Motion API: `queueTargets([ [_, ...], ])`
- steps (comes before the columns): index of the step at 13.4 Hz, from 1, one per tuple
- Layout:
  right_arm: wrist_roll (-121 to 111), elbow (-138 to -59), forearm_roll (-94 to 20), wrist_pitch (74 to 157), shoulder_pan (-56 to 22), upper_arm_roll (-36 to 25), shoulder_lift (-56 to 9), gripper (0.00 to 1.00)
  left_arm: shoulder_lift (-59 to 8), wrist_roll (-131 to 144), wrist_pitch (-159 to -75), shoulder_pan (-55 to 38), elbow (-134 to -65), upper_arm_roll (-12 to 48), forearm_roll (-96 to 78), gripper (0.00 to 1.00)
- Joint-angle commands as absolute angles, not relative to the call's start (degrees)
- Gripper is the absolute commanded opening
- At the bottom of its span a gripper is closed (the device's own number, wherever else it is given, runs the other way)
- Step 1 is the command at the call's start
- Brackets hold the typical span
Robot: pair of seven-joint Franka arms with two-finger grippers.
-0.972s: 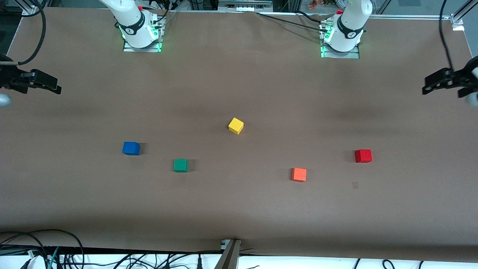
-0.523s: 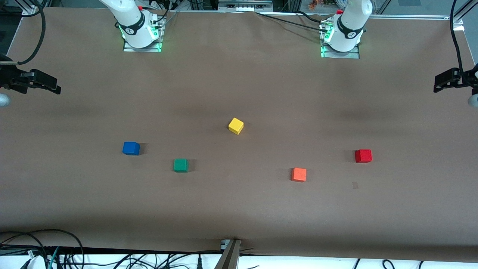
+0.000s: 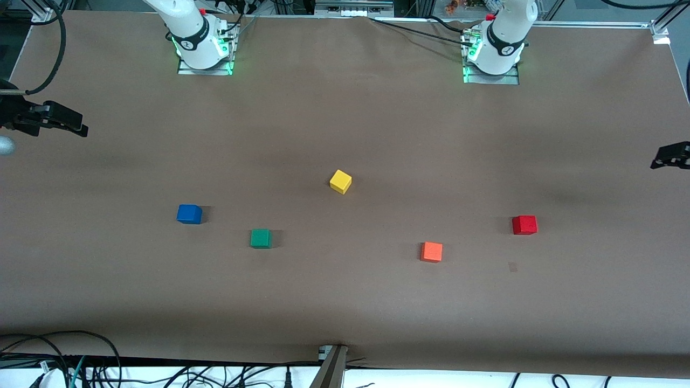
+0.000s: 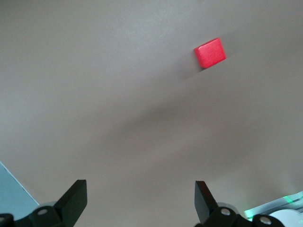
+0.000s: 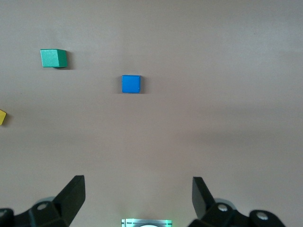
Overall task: Pass red block to right arm, stack on blue
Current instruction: 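Lower the left gripper toward the red cube and open it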
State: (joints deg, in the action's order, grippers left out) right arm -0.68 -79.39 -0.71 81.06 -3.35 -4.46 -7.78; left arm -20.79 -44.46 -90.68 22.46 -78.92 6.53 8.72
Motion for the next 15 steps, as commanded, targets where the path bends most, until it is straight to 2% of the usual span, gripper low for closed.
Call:
queueTargets([
  [1, -1.41, -77.96, -0.97, 80.68, -3.25, -4.57, -8.26, 1.0, -25.82, -57.35, -94.9, 26.88, -76.73, 7.29, 5.46, 1.0],
  [5, -1.41, -77.96, -1.05, 80.77, -3.25, -4.57, -8.35, 1.0, -34.96, -72.57, -101.15, 32.25, -75.94, 7.29, 0.98, 1.0],
  [9, -1.41, -77.87, -1.05, 80.95, -3.25, -4.48, -8.44, 1.0, -43.84, -89.34, -101.69, 34.62, -70.14, 7.29, -11.2, 1.0],
  [12, -1.49, -77.17, -1.05, 80.95, -3.16, -4.57, -8.88, 1.0, -48.15, -102.78, -99.59, 37.44, -70.23, 7.29, -25.72, 1.0],
  [15, -1.49, -77.17, -1.05, 80.95, -3.16, -4.66, -8.88, 1.0, -54.12, -120.96, -92.13, 36.75, -68.12, 7.91, -34.96, 1.0],
])
